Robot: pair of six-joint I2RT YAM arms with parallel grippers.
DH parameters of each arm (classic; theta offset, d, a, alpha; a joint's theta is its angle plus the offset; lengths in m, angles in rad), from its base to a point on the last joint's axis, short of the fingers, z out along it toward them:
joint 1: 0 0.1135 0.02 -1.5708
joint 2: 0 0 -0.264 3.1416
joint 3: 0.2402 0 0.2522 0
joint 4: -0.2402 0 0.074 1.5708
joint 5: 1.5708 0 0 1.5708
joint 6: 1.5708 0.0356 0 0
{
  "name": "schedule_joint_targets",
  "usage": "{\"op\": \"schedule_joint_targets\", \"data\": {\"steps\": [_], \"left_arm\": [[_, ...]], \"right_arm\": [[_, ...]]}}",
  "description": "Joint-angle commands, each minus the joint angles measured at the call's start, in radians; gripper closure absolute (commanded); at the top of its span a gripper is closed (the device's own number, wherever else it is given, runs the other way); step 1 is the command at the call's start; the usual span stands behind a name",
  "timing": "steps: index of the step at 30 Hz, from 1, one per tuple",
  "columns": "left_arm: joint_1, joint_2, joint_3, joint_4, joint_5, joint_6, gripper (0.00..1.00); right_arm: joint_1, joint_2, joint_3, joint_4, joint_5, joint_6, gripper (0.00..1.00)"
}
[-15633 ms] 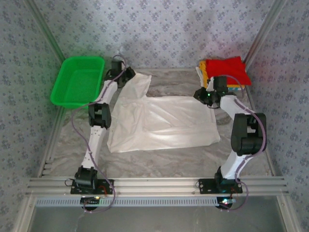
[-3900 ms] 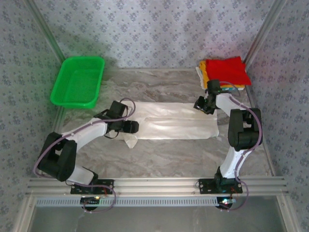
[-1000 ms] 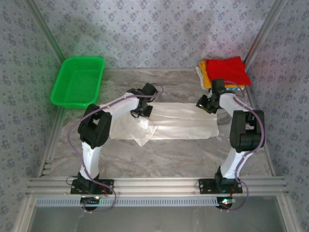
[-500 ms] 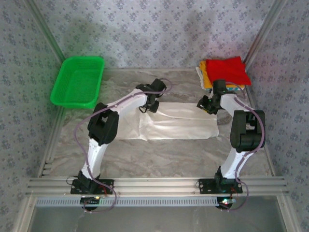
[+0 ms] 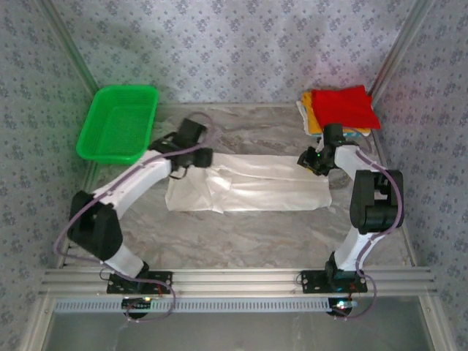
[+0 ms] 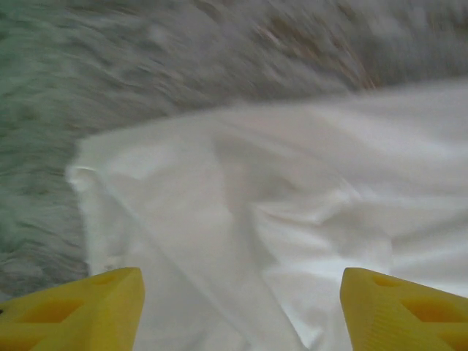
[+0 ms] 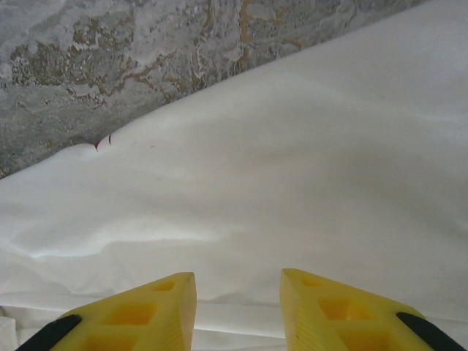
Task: Fold and stack the t-shirts
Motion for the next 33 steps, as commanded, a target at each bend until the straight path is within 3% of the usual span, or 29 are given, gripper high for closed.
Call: {"op": "schedule_joint_targets", "data": {"steps": [1, 6, 8, 13, 26, 33], "left_arm": [[0.105, 0.038, -0.052, 0.022, 0.088, -0.061, 0.38], [0.171, 0.086, -0.087, 0.025, 0.183, -0.102, 0.56], [0.171, 0.098, -0.113, 0.053, 0.224, -0.125, 0.58], [0.166, 0.136, -0.179, 0.121, 0.29, -0.175, 0.57], [0.157, 0.288, -0.138, 0.227, 0.287, -0.139, 0.56], [0.157, 0.301, -0.111, 0.213, 0.243, -0.131, 0.93]], "right_arm": [[0.003, -0.007, -0.008, 0.006, -0.024, -0.004, 0.62], [0.001, -0.024, -0.002, -0.01, -0.007, -0.003, 0.62], [-0.001, -0.026, -0.001, -0.013, -0.003, -0.003, 0.62], [-0.003, -0.023, -0.002, -0.014, 0.002, -0.003, 0.62], [-0.014, -0.023, -0.014, -0.007, -0.001, -0.004, 0.62], [-0.027, -0.029, -0.026, -0.005, 0.001, -0.004, 0.62]]}}
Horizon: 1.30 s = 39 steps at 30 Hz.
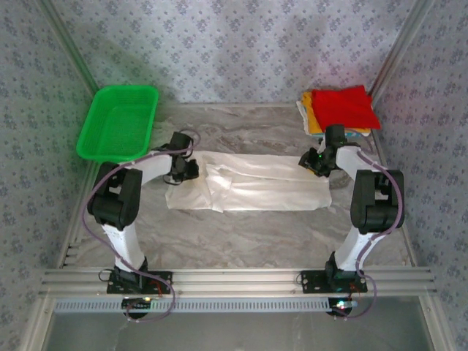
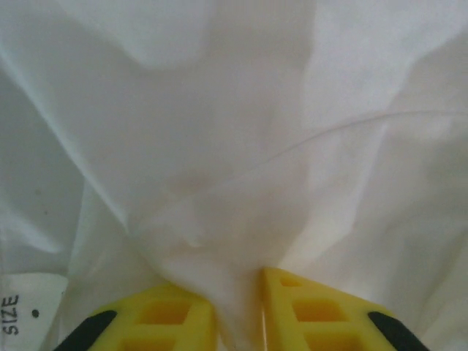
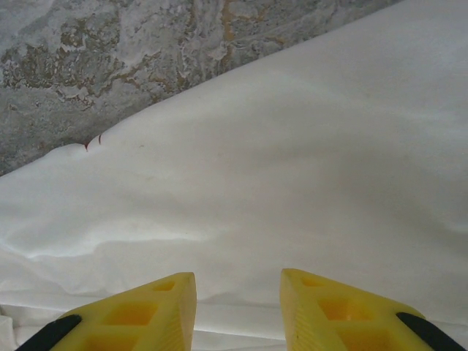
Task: Fold and stack the t-shirts
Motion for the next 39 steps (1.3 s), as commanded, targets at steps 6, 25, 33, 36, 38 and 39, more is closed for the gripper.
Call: {"op": "schedule_joint_targets", "data": {"steps": [6, 25, 33, 36, 38, 39], "left_arm": [[-0.005, -0.043, 0.092, -0.1, -0.068, 0.028, 0.98], [0.007, 0.004, 0.159, -0.148, -0.043, 0.069, 0.79], [0.008, 0.029, 0.132, -0.118, -0.019, 0.055, 0.76], [0.008, 0.033, 0.13, -0.11, -0.019, 0.05, 0.74], [0.008, 0.035, 0.129, -0.105, -0.019, 0.052, 0.87], [0.008, 0.036, 0.131, -0.109, -0.022, 0.053, 0.93]], "right_arm": [[-0.024, -0.002, -0.033, 0.01, 0.018, 0.014, 0.62], [-0.059, 0.027, -0.069, 0.057, -0.021, 0.047, 0.62], [-0.074, 0.016, -0.077, 0.064, -0.039, 0.047, 0.62], [-0.074, 0.01, -0.078, 0.064, -0.041, 0.048, 0.62], [-0.074, 0.009, -0.078, 0.063, -0.041, 0.046, 0.63], [-0.076, 0.009, -0.078, 0.064, -0.041, 0.046, 0.62]]}}
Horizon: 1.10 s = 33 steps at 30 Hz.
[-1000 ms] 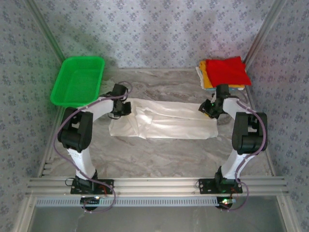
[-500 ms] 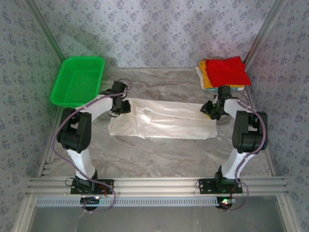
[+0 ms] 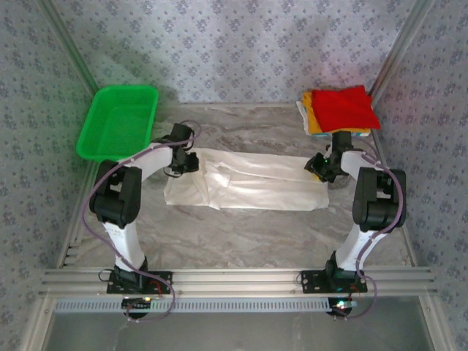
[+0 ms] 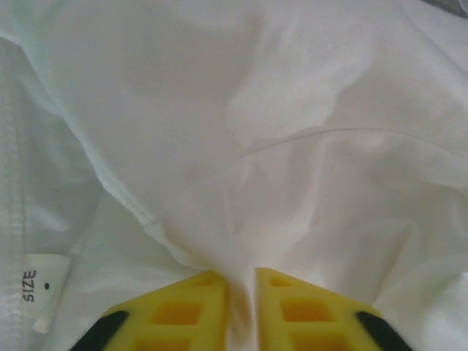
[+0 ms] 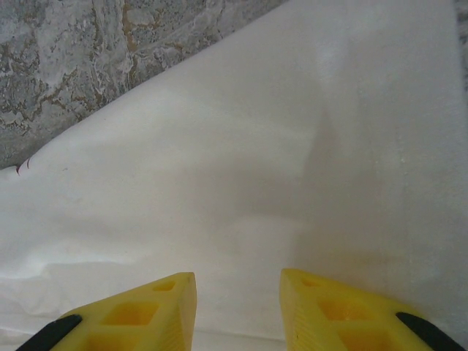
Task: Fold and stack the t-shirts
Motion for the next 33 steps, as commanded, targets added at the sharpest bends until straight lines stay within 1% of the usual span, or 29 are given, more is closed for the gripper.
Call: {"op": "schedule_joint_targets", "data": {"steps": [1, 9, 13, 17, 19, 21, 27, 31, 33], "left_arm": [[0.005, 0.008, 0.01, -0.007, 0.001, -0.005, 1.0], [0.029, -0.072, 0.048, -0.08, -0.032, 0.016, 1.0], [0.062, -0.072, 0.093, -0.124, -0.033, 0.042, 1.0], [0.093, -0.052, 0.124, -0.148, -0.021, 0.066, 1.0], [0.107, -0.039, 0.134, -0.15, -0.02, 0.083, 1.0], [0.121, -0.006, 0.159, -0.16, -0.015, 0.11, 1.0], [0.159, 0.119, 0.285, -0.224, -0.024, 0.194, 1.0], [0.178, 0.172, 0.351, -0.252, -0.029, 0.24, 1.0], [0.181, 0.19, 0.376, -0.275, -0.04, 0.251, 0.92]], "right_arm": [[-0.009, -0.013, -0.012, -0.002, -0.019, 0.016, 0.63], [-0.023, 0.001, -0.018, -0.007, 0.006, 0.037, 0.63], [-0.064, 0.022, -0.062, 0.063, -0.049, 0.104, 0.67], [-0.084, 0.042, -0.074, 0.08, -0.057, 0.13, 0.7], [-0.096, 0.047, -0.084, 0.093, -0.059, 0.13, 0.72], [-0.113, 0.048, -0.101, 0.116, -0.064, 0.169, 0.75], [-0.137, 0.054, -0.118, 0.134, -0.068, 0.189, 0.81], [-0.15, 0.056, -0.131, 0.143, -0.065, 0.198, 0.82], [-0.154, 0.058, -0.131, 0.143, -0.069, 0.196, 0.82]]}}
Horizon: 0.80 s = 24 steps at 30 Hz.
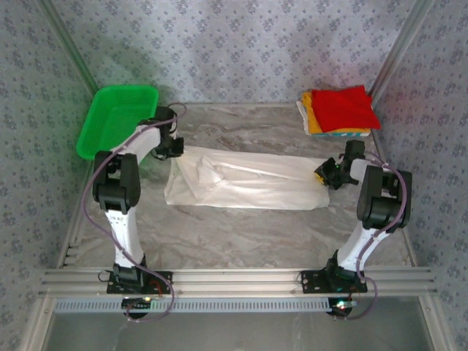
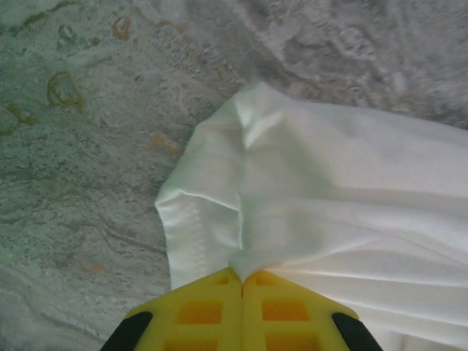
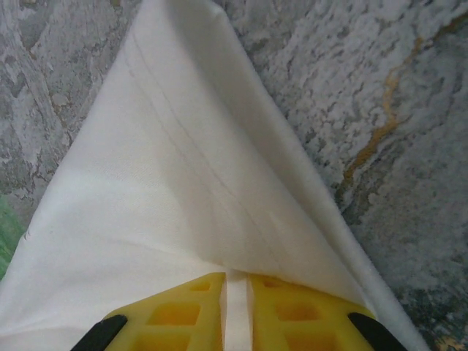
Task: Fold and stack the t-shirts
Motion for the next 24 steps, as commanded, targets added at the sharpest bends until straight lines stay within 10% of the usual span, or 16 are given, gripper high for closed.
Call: {"op": "schedule_joint_targets", "data": {"steps": [1, 11, 18, 24], "left_arm": [[0.014, 0.014, 0.062, -0.073, -0.022, 0.056, 0.89], [-0.022, -0.351, -0.245, 0.055, -0.032, -0.07, 0.58], [-0.331, -0.514, -0.419, 0.114, -0.051, 0.04, 0.49], [-0.526, -0.321, -0.335, 0.081, -0.214, 0.212, 0.43]], "right_arm": [[-0.022, 0.035, -0.023, -0.014, 0.045, 0.015, 0.82], [-0.019, 0.032, -0.023, -0.01, 0.035, 0.016, 0.8], [-0.014, 0.042, -0.017, -0.011, 0.03, 0.015, 0.79], [-0.007, 0.047, -0.014, -0.012, 0.036, 0.018, 0.78]]}}
